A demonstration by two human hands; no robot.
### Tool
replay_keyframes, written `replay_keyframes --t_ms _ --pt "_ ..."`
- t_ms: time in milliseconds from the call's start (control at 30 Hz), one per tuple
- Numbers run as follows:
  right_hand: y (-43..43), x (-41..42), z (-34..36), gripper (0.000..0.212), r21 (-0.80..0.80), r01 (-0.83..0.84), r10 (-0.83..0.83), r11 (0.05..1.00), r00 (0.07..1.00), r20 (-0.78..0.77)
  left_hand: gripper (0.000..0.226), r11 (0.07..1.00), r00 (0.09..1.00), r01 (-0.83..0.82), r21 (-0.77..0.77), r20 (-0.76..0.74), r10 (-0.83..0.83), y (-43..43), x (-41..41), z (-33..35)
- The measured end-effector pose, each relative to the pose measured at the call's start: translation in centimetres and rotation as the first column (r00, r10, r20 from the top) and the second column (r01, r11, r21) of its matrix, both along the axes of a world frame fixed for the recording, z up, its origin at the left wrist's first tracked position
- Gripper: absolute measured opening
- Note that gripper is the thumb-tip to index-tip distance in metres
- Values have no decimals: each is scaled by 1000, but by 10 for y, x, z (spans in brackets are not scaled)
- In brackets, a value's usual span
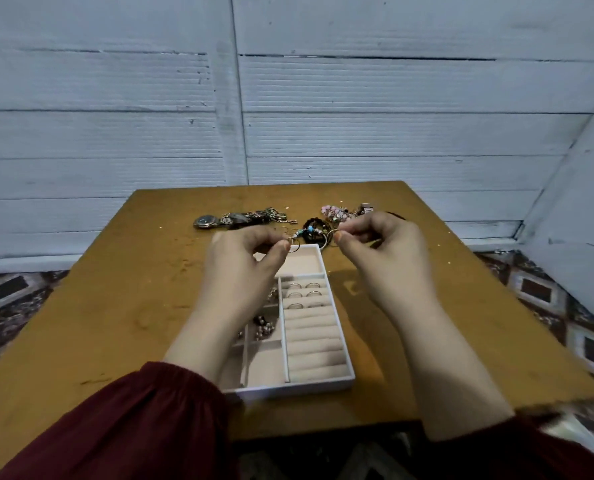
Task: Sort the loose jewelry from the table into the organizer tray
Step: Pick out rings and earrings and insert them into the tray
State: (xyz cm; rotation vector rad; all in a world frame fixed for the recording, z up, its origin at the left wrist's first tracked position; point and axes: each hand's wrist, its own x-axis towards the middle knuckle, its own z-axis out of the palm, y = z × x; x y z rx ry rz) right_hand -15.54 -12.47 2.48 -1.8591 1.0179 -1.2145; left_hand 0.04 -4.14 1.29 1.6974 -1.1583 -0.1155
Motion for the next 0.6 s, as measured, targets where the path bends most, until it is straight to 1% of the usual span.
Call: replay_keyframes --t_ms 100,200,367,533,600 --pt "11 -6 -14 6 38 6 -6 999 1000 2 10 1000 999 -31 5 -19 31 9 -12 -8" --pt "16 -10 -24 9 42 14 -13 999 1000 -25 12 999 999 -36 21 -24 36 15 -21 -14" --pt "21 -11 -31 11 51 13 -11 999 999 -40 9 994 992 -56 92 116 45 25 -27 -21" --pt "23 -13 -38 8 72 13 -7 997 997 -81 11 980 971 -94 173 236 51 34 -29 -26" --pt "23 -15 -37 7 66 21 -14 998 995 -102 11 974 963 -122 189 260 70 36 -26 -29"
